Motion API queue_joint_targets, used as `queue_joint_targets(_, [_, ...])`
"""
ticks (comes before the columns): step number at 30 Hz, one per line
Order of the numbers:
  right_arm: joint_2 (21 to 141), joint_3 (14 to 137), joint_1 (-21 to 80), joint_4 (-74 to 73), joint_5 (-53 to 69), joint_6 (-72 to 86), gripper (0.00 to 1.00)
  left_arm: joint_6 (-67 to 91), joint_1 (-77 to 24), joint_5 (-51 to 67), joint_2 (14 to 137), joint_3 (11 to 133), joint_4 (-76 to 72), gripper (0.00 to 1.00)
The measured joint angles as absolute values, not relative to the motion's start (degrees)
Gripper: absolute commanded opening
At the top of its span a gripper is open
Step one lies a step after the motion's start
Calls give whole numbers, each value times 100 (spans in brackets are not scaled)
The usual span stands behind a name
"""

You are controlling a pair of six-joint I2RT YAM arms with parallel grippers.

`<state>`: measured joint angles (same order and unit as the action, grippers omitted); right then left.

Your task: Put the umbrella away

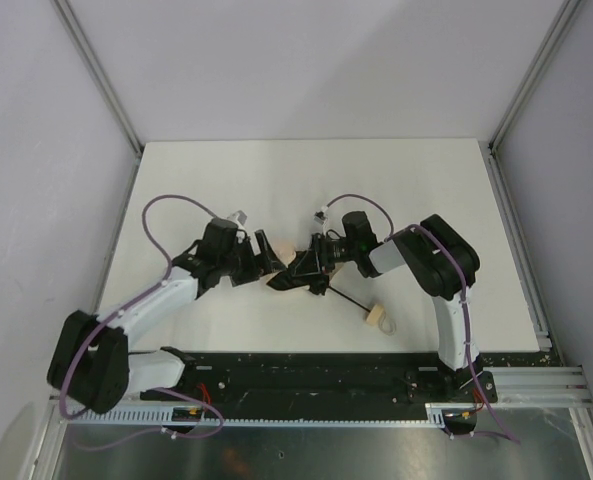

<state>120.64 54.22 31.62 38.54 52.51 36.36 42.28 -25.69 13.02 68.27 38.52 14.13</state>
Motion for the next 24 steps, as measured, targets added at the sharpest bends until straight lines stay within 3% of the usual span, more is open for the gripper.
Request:
queue_joint_targets(5, [12053, 5422, 3157, 3896, 5225, 3800, 0, 4213, -2775, 1535, 7430, 3664, 1013, 35])
queue_joint_targets(7, [12053, 5422, 3151, 3935, 5229, 3868, 0, 4239, -2917, 1559, 7505, 3461, 805, 10])
queue_joint_targets(11, [12011, 5422, 3138, 3966, 5242, 3951, 0, 4265, -3098, 1535, 7548, 3085, 589, 1])
queue_joint_targets(18, [11793, 5398, 3006, 3889, 5400, 3929, 0, 4263, -3179, 1472, 6877, 2366, 388, 4])
queue_joint_targets(20, [11714, 5389, 2978, 3787, 5415, 3894, 0, 4263, -3190, 1476, 6307, 2307, 425, 17])
queue_joint_targets(24, [11463, 5384, 2888, 3476, 5343, 3691, 0, 4237, -3122, 1566, 5395, 2368, 530, 62])
